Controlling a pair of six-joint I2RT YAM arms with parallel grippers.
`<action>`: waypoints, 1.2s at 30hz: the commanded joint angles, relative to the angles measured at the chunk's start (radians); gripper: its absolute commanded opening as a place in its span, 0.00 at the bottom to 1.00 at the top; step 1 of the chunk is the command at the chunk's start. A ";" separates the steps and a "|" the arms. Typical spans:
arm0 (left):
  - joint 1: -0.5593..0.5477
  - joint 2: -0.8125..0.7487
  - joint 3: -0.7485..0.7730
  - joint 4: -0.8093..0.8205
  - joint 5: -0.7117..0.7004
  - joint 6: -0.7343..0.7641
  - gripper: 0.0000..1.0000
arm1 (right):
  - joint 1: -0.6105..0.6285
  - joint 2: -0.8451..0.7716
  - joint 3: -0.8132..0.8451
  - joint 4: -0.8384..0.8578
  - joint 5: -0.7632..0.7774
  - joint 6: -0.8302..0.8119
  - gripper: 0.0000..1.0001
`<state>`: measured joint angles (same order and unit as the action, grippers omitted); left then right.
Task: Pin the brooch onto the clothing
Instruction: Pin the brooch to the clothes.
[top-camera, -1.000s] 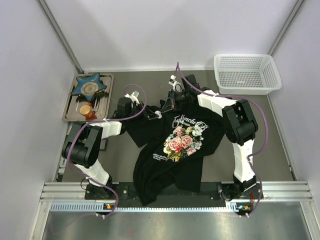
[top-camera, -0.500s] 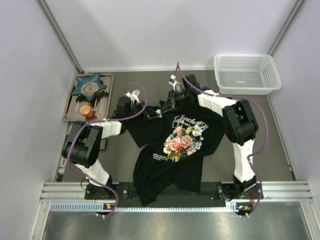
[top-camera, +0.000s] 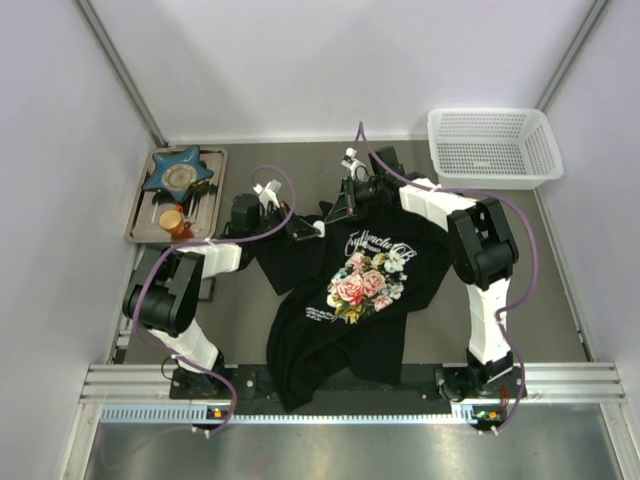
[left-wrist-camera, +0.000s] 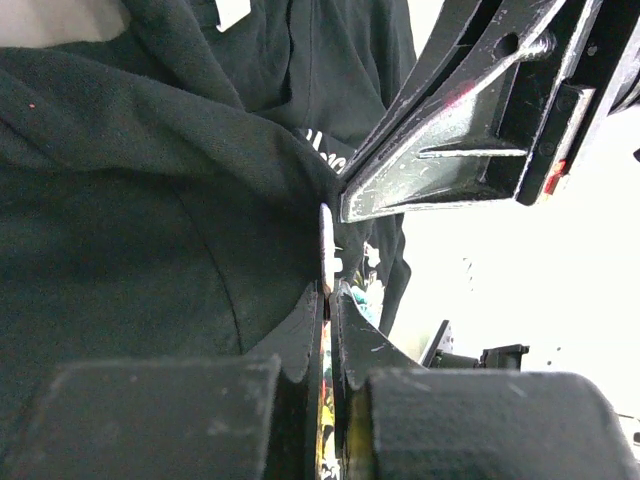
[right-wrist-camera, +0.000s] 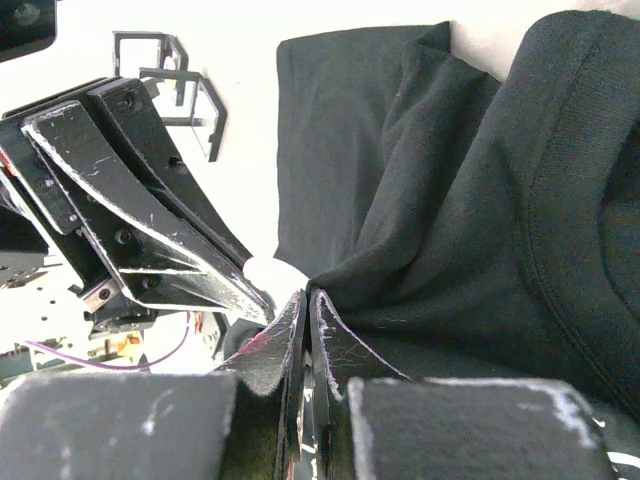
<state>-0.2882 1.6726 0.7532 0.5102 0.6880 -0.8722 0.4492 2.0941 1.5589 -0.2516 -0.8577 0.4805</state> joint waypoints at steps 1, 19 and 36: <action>0.007 -0.065 -0.015 0.063 0.056 0.012 0.00 | -0.006 -0.014 0.040 0.023 0.005 -0.029 0.00; -0.002 -0.005 0.031 0.146 0.140 -0.024 0.00 | 0.014 -0.016 0.027 0.021 -0.007 -0.043 0.00; 0.052 0.091 0.089 0.128 0.257 0.002 0.00 | -0.130 -0.062 0.079 -0.159 -0.243 -0.506 0.63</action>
<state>-0.2459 1.7443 0.7906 0.5697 0.8753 -0.8848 0.3599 2.0945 1.5997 -0.3794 -0.9894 0.1951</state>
